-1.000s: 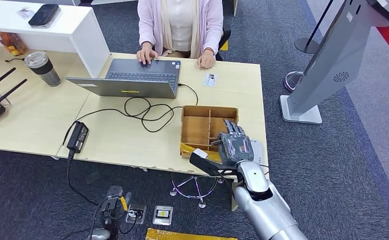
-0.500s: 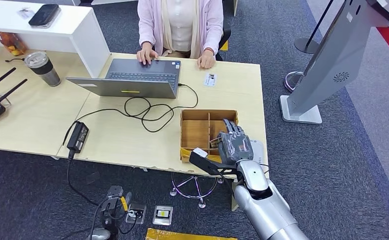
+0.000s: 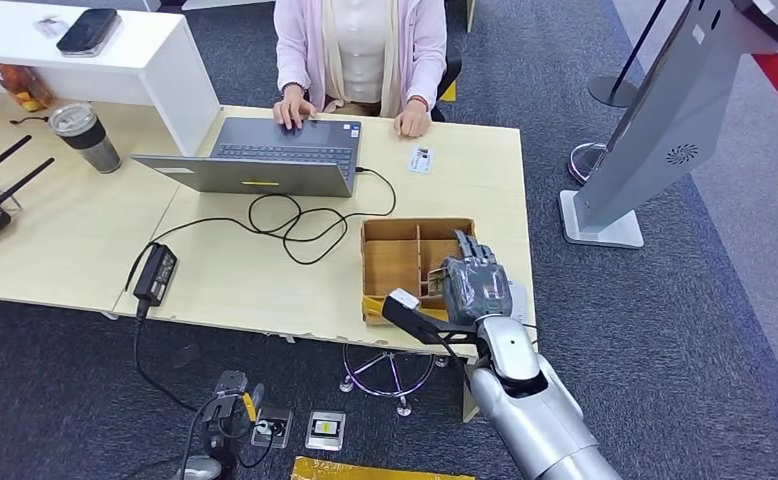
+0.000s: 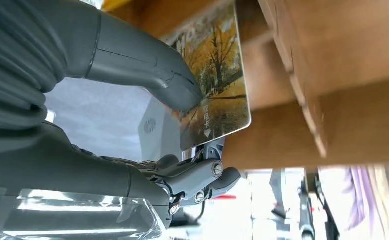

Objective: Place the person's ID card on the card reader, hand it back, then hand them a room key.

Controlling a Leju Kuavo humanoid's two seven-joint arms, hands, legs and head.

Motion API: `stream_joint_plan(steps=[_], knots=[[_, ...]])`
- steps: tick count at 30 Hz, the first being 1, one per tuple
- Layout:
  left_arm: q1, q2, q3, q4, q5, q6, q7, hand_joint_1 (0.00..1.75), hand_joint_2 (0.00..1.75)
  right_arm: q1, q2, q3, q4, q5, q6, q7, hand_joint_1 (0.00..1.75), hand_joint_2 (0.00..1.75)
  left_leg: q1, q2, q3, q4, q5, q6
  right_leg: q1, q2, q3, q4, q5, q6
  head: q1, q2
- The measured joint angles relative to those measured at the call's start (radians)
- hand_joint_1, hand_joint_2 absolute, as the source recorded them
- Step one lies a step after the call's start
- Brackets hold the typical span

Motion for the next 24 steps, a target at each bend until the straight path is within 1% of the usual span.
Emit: stream_joint_plan(steps=[2,7,12,19,24], knots=[[0.0,0.0,0.0,0.0,-0.002,0.0,0.0,0.0,0.0,-0.023,-0.006,-0.01,-0.04,0.018,0.018,0.002,1.75,1.75,0.0,0.0,0.0,0.0,0.0,0.0,0.0,0.001,0.0,0.0,0.0,0.0,0.0,0.0],[-0.003,-0.001,0.0,0.0,-0.009,0.001,0.0,0.0,0.0,-0.121,-0.019,-0.044,-0.123,0.046,0.065,-0.007,1.75,1.75,0.0,0.001,0.0,0.0,0.001,-0.001,0.0,0.002,0.0,0.0,0.001,0.0,0.0,0.0],[-0.006,-0.002,0.0,0.0,-0.011,0.001,0.0,0.0,0.0,-0.143,-0.025,-0.061,-0.159,0.059,0.063,-0.016,1.75,1.75,0.0,0.001,0.0,0.0,0.001,-0.001,0.0,0.002,0.0,0.0,0.001,0.0,0.0,0.0],[-0.016,-0.002,0.0,0.0,-0.019,-0.003,0.004,0.0,0.0,-0.182,-0.025,-0.068,-0.157,0.067,0.043,-0.039,1.75,1.75,0.0,0.0,0.0,0.0,0.001,-0.001,0.0,0.002,0.0,0.0,0.001,0.0,0.0,0.0],[-0.022,-0.002,0.0,0.0,-0.026,-0.012,0.01,0.0,0.0,-0.233,-0.015,-0.071,-0.091,0.06,-0.005,-0.065,1.75,1.75,0.0,0.0,0.0,0.0,0.001,-0.001,0.0,0.002,0.0,0.0,0.001,0.0,0.0,0.0]])
